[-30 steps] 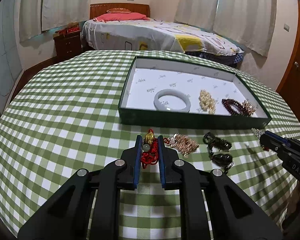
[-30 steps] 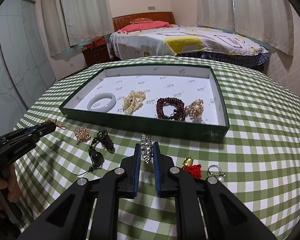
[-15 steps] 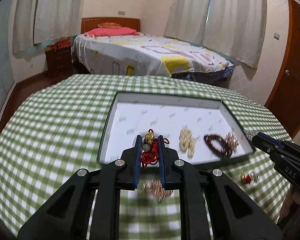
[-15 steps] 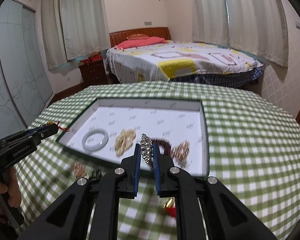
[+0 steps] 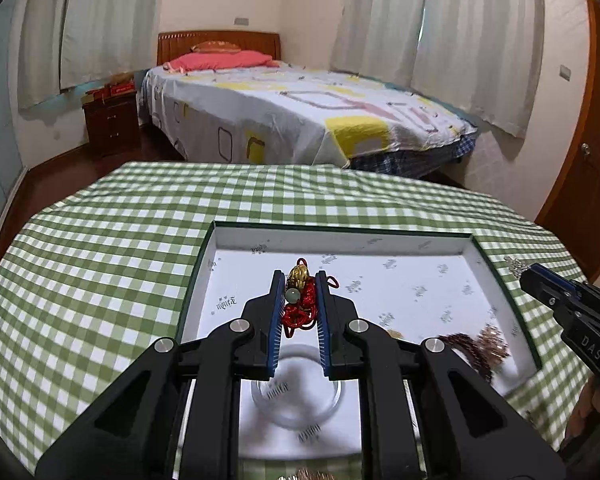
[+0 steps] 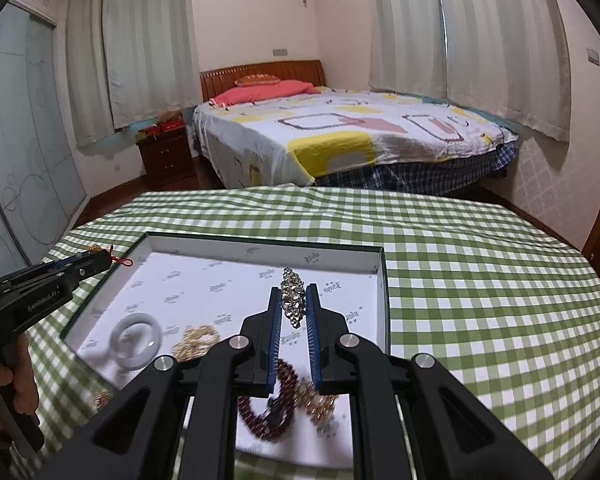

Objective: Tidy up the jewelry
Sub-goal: 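Carry the tassel charm with the left tool and the pin with the right tool into the tray, then open both tools to drop the charm and the pin onto the tray liner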

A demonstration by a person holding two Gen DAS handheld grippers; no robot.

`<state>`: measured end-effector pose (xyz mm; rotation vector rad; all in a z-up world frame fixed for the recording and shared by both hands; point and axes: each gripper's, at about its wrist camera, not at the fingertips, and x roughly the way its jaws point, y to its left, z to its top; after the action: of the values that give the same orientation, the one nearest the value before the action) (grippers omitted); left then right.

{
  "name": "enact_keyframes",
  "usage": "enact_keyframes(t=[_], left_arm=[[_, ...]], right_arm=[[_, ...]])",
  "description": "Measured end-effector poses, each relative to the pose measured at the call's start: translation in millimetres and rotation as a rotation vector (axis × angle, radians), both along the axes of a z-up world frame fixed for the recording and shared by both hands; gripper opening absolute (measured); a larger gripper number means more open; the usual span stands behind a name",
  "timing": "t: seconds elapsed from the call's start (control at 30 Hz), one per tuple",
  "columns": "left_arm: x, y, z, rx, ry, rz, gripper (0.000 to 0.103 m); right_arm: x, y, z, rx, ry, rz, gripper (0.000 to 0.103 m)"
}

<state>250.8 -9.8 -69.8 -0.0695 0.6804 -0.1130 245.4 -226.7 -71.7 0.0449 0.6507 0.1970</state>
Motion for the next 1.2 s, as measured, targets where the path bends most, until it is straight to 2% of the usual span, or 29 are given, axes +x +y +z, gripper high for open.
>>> enact_keyframes(t=[0.23,0.5,1.0,1.2], left_arm=[[31.9,-1.2,-29.2,0.034,0.091,0.003,0.015],[49.6,-3.2,-42.7,0.054,0.157,-0.009,0.015],[63.7,-8.9,-53.3,0.073,0.227,-0.011,0.016],[65.4,-9.1,-54.4,0.069,0.225,-0.009,0.028]], right_arm=[[28.2,2.7,-25.9,-0.028,0.072,0.003,0.013],[48.0,2.7,-47.9,-0.039,0.165,-0.003,0.013],[54.6,2.0,-57.4,-0.045,0.213,-0.007,0.013],[55.6,0.4,-58.4,-0.037,0.214,-0.007,0.014]])
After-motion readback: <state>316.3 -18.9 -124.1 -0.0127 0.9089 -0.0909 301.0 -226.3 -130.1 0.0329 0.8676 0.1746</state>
